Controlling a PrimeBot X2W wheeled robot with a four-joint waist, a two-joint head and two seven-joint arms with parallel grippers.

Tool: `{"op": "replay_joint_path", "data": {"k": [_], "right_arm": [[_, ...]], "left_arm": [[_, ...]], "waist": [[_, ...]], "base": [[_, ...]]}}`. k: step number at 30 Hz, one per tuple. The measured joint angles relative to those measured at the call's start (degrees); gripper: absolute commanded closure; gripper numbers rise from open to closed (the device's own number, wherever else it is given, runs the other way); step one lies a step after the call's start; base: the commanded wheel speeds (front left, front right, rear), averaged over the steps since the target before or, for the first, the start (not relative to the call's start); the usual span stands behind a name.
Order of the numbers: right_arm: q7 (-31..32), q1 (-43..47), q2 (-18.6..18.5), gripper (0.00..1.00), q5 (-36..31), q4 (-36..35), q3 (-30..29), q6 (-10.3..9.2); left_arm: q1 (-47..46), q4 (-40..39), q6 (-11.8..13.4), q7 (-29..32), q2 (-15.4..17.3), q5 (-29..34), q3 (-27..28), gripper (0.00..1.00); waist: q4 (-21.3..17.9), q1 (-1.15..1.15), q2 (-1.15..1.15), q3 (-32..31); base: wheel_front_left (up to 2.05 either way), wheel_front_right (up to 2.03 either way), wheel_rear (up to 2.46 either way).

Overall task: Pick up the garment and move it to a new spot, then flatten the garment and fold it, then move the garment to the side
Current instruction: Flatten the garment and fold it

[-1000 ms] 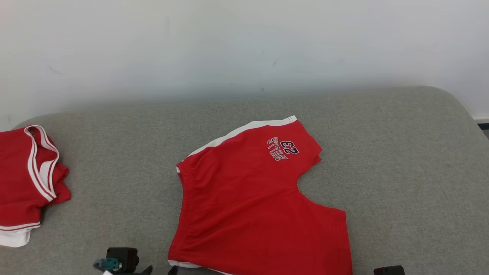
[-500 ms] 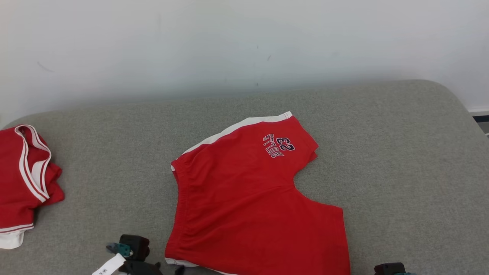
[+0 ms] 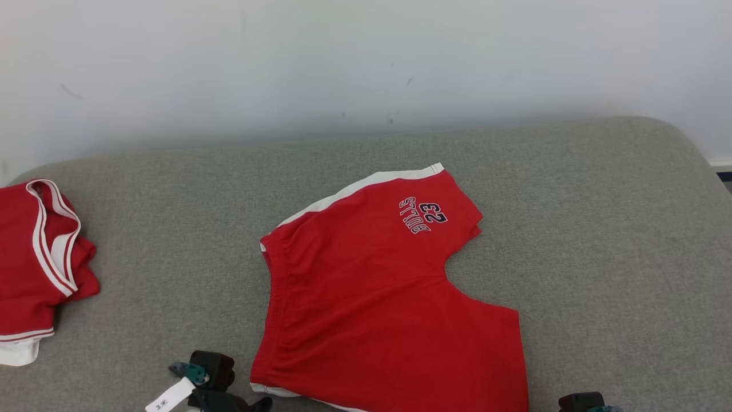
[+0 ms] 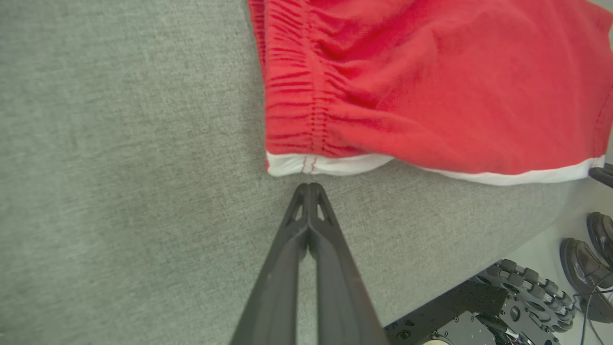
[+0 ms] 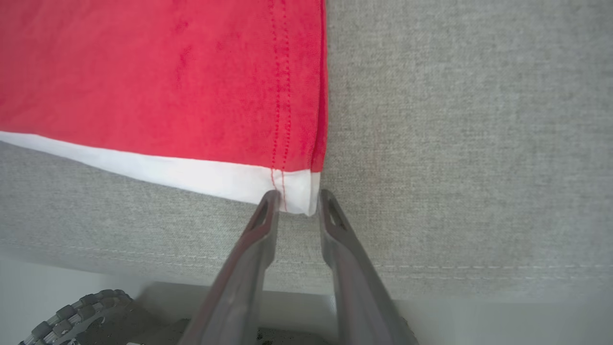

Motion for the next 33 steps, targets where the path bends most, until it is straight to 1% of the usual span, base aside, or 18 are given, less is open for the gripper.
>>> {"op": "replay_joint_path", "data": {"k": [1, 2, 3, 4, 5, 17, 18, 19, 21, 23, 25, 28, 29, 33], "right_arm": [[0.08, 0.00, -0.01, 0.62, 0.00, -0.03, -0.01, -0.01], [0.40, 0.00, -0.04, 0.71, 0.00, -0.08, -0.02, -0.01], [0.47, 0.00, -0.05, 0.82, 0.00, -0.12, -0.03, -0.02], [0.48, 0.00, -0.05, 0.97, 0.00, -0.21, -0.07, -0.05], [0.51, -0.01, -0.07, 1.00, 0.00, -0.29, -0.08, -0.07], [1.43, 0.00, -0.14, 1.00, -0.08, -1.08, -0.09, -0.34], [1.43, 0.01, -0.14, 1.00, -0.08, -1.11, -0.08, -0.44], [1.45, 0.01, -0.14, 1.00, -0.08, -1.14, -0.09, -0.49], [1.66, 0.07, -0.15, 1.00, -0.08, -1.22, -0.08, -0.51], [1.92, 0.12, -0.16, 1.00, -0.08, -1.30, -0.08, -0.51], [1.93, 0.17, -0.20, 1.00, -0.08, -1.42, -0.10, -0.51], [2.00, 0.21, -0.25, 1.00, -0.09, -1.53, -0.15, -0.53], [2.02, 0.21, -0.25, 1.00, -0.10, -1.58, -0.18, -0.56], [2.44, 0.21, -0.25, 1.00, -0.21, -1.76, -0.14, -0.56]], "left_arm": [[-0.02, 0.00, 0.00, 0.00, -0.01, 0.00, 0.03, 1.00], [-0.04, 0.00, -0.01, 0.00, -0.01, -0.01, 0.05, 1.00], [-0.09, 0.01, -0.01, 0.00, 0.00, -0.08, 0.09, 1.00], [-0.14, 0.01, -0.07, 0.00, 0.00, -0.13, 0.12, 1.00], [-0.17, 0.00, -0.43, 0.00, 0.00, -0.15, 0.16, 1.00], [-1.24, -0.12, -0.42, -0.83, -0.02, -0.48, 0.69, 1.00], [-1.24, -0.10, -0.40, -0.86, 0.24, -0.35, 0.73, 0.69], [-1.24, -0.11, -0.40, -1.16, 0.59, -0.03, 0.76, 0.00], [-1.21, -0.16, -0.44, -1.27, 1.85, 0.03, 0.68, 0.00], [-1.18, -0.46, -0.52, -1.30, 2.42, 0.03, 0.71, 0.00], [-1.18, -1.02, -0.98, -1.80, 2.49, 0.03, 0.77, 0.00], [-1.19, -1.77, -1.01, -2.33, 2.35, 0.02, 0.69, 0.00], [-1.28, -2.16, -1.52, -2.43, 2.23, 0.02, 0.59, 0.00], [-1.34, -3.14, -2.03, -2.87, 2.13, 0.03, -0.11, 0.00]], "waist": [[0.02, 0.00, 0.00, 0.05], [0.04, 0.00, 0.00, 0.10], [0.04, 0.00, 0.00, 0.14], [0.05, 0.00, 0.00, 0.18], [0.06, 0.00, 0.00, 0.22], [0.18, 0.00, 0.00, 0.40], [0.20, 0.00, 0.00, 0.39], [0.22, 0.00, 0.00, 0.37], [0.27, 0.00, 0.00, 0.32], [0.33, 0.00, 0.00, 0.30], [0.41, 0.00, 0.00, 0.30], [0.60, 0.00, 0.00, 0.32], [0.71, 0.00, 0.00, 0.35], [0.81, 0.00, 0.00, 0.44]], "base": [[0.00, 0.00, 0.00], [0.00, 0.00, 0.00], [0.00, 0.00, 0.00], [0.00, 0.00, 0.00], [0.00, 0.00, 0.00], [0.00, 0.00, 0.00], [0.00, 0.00, 0.00], [0.00, 0.00, 0.00], [0.00, 0.00, 0.00], [0.00, 0.00, 0.00], [0.00, 0.00, 0.00], [0.00, 0.00, 0.00], [0.00, 0.00, 0.00], [0.00, 0.00, 0.00]]}}
